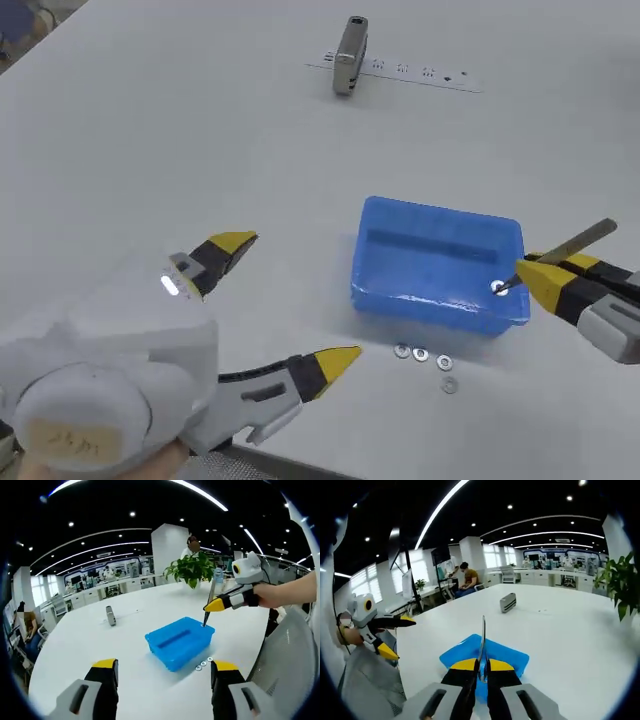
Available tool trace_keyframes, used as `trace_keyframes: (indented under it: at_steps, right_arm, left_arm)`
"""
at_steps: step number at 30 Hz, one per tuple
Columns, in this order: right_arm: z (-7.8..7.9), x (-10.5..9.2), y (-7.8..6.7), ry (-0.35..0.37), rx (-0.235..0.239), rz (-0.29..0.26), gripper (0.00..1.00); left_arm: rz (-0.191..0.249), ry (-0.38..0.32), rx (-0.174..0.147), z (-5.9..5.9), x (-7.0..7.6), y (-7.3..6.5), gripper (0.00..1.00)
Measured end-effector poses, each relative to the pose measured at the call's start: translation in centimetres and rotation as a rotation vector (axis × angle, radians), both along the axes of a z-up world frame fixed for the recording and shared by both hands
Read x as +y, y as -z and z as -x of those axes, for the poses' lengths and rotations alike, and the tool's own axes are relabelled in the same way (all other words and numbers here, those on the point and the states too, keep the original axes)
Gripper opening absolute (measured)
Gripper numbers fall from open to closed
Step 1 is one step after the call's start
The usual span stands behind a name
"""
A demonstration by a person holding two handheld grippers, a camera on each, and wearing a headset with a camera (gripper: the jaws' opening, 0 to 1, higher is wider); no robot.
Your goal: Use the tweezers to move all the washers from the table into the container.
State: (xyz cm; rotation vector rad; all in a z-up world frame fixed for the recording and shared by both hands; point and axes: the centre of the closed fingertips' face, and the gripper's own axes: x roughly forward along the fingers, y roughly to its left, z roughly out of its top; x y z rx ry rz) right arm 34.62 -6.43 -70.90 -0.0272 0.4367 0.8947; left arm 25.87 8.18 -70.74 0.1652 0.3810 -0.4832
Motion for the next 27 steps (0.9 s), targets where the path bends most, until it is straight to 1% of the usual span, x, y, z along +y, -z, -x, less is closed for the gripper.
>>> trace_keyframes:
  at_steps: [1,2,3,4,5,6,7,8,9,11,14,16,17,18,19,20,21,22,25,26,27]
  right_arm:
    - [-0.4,0.1,0.1,0.003,0.000,0.005,0.03]
    - [-1.0,0.2,0.5,0.007,-0.005,0.019,0.03]
    - [-1.3,0.2,0.8,0.009,-0.007,0.034,0.03]
    - [-1.7,0.2,1.5,0.010,0.001,0.060,0.03]
    - [-2.0,0.3,1.9,0.011,-0.002,0.075,0.03]
    - [-2.2,0.4,2.4,0.009,0.004,0.081,0.03]
    - [-2.3,0.5,2.8,0.008,0.012,0.085,0.03]
    - [-2.4,0.6,3.2,0.008,0.016,0.090,0.03]
    - [-2.5,0.6,3.7,0.005,0.022,0.103,0.03]
    - [-2.5,0.8,4.5,0.001,0.030,0.119,0.03]
    - [-2.6,1.0,5.1,-0.006,0.032,0.130,0.03]
    - [-2.6,1.2,5.6,-0.024,0.015,0.150,0.03]
    - [-2.5,1.2,5.9,-0.027,0.014,0.156,0.03]
    - [-2.4,1.2,6.2,-0.044,0.009,0.173,0.03]
    - [-2.5,1.2,6.3,-0.048,-0.006,0.186,0.03]
    - [-2.5,1.1,6.4,-0.048,-0.015,0.202,0.03]
    - [-2.4,1.1,6.5,-0.052,-0.016,0.210,0.03]
    - [-2.4,1.1,6.7,-0.055,-0.015,0.216,0.03]
    - [-2.4,1.1,6.5,-0.059,-0.030,0.220,0.04]
    - [-2.4,1.1,6.5,-0.063,-0.034,0.222,0.04]
    - [-2.4,1.1,6.5,-0.066,-0.036,0.220,0.04]
  left_arm:
    - [0.029,-0.010,-0.005,-0.1,-0.1,-0.2,0.80]
    - [0.039,-0.010,-0.016,-0.3,-0.1,-0.4,0.81]
    - [0.033,-0.006,-0.042,-0.5,-0.1,-0.7,0.82]
    - [0.030,-0.007,-0.040,-0.5,-0.1,-0.6,0.84]
    - [0.044,-0.020,-0.042,-0.6,0.2,-0.7,0.84]
    - [0.085,-0.043,-0.040,-0.7,0.4,-0.9,0.85]
    - [0.149,-0.063,-0.027,-0.7,0.7,-1.0,0.85]
    - [0.184,-0.075,-0.024,-0.8,0.9,-1.2,0.86]
    - [0.227,-0.096,-0.032,-1.1,1.3,-1.5,0.87]
    - [0.268,-0.115,-0.041,-1.3,1.7,-1.8,0.90]
    - [0.254,-0.115,-0.046,-1.3,1.8,-1.8,0.91]
    - [0.241,-0.112,-0.045,-1.3,1.8,-1.6,0.91]
    - [0.238,-0.110,-0.043,-1.3,1.8,-1.6,0.91]
    - [0.229,-0.104,-0.035,-1.2,1.8,-1.3,0.90]
    - [0.221,-0.100,-0.032,-1.2,1.7,-1.3,0.90]
    - [0.212,-0.092,-0.037,-1.2,1.7,-1.2,0.90]
    - [0.204,-0.082,-0.038,-1.2,1.5,-1.2,0.90]
    - [0.201,-0.081,-0.031,-1.2,1.4,-1.0,0.90]
    - [0.153,-0.077,-0.018,-1.1,1.5,-0.4,0.91]
    - [0.141,-0.075,-0.016,-1.1,1.5,-0.3,0.90]
    - [0.139,-0.074,-0.017,-1.0,1.5,-0.4,0.90]
